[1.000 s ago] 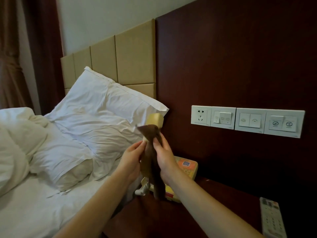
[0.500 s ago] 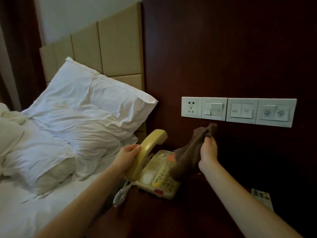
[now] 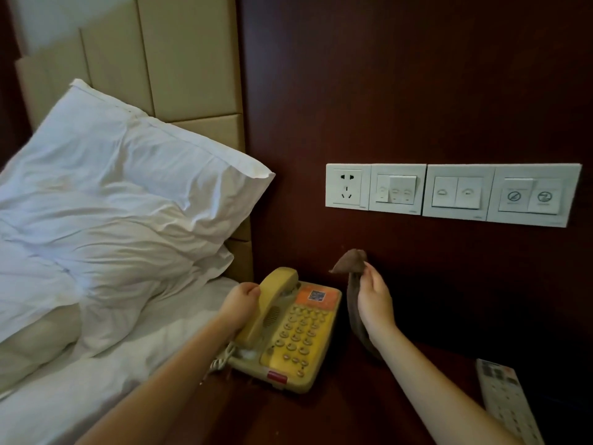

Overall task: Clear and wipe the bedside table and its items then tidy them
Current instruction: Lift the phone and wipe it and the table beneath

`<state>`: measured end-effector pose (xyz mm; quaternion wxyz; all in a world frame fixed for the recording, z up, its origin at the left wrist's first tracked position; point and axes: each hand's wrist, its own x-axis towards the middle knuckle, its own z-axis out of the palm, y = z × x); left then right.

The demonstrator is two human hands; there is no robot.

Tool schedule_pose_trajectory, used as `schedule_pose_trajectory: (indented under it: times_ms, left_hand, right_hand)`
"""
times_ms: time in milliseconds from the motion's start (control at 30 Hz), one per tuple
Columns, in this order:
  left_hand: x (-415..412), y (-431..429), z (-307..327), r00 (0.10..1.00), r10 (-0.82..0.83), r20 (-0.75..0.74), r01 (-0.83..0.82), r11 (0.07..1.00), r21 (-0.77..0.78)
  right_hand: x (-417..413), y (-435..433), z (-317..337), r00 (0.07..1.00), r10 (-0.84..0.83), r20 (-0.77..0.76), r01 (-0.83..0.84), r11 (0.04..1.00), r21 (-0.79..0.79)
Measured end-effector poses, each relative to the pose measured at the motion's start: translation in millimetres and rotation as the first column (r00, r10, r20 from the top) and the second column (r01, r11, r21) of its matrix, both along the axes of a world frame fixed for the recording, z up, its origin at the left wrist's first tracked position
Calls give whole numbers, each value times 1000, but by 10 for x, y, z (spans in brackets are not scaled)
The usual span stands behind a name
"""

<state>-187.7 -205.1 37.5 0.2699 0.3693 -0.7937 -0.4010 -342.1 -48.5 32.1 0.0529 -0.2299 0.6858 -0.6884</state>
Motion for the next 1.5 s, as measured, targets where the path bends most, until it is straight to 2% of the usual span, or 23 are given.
schedule_pose_trajectory:
  times_ms: [167, 333, 400, 500, 633, 800, 967, 1167, 1267, 1367, 1500]
  left_hand:
    - [45, 22, -100, 997, -48, 67, 50, 998, -32]
    - [81, -30, -162, 975, 20, 221, 49, 951, -305]
    - [125, -2, -210, 981, -24, 194, 74, 965, -251]
    - [166, 58, -261, 985, -67, 159, 99, 974, -203]
    - [146, 62, -252, 980, -68, 185, 114, 960, -254]
    - [150, 118, -236, 983, -43, 180, 89, 962, -257]
    - [128, 160, -217, 985, 10, 171, 32, 970, -240]
    - [158, 153, -225, 992, -48, 113, 70, 976, -204]
    - [154, 130, -237, 987, -5, 159, 39, 976, -214]
    - [155, 115, -252, 985, -20, 172, 56, 977, -208]
    - [140, 112, -245, 983, -11, 181, 48, 978, -205]
  right_hand:
    - [-18, -34, -33, 998, -5, -56, 7, 999, 39]
    - [-48, -66, -74, 981, -4, -193, 38, 984, 173]
    - [-68, -98, -106, 953, 39, -301, 50, 958, 283]
    - [-85, -222, -184, 873, 217, -436, 34, 865, 500]
    - [-74, -377, -280, 805, 434, -405, -35, 716, 698]
    - [95, -289, -221, 695, 529, -487, 52, 638, 768]
    - [494, 16, -184, 583, 646, -493, -30, 623, 781]
    - [702, 263, -241, 385, 795, -468, -28, 517, 855]
    - [520, 163, -146, 432, 763, -482, 63, 507, 860]
    - [274, -17, -119, 539, 680, -496, 133, 513, 848]
    - [-17, -179, -87, 688, 580, -436, 169, 457, 873]
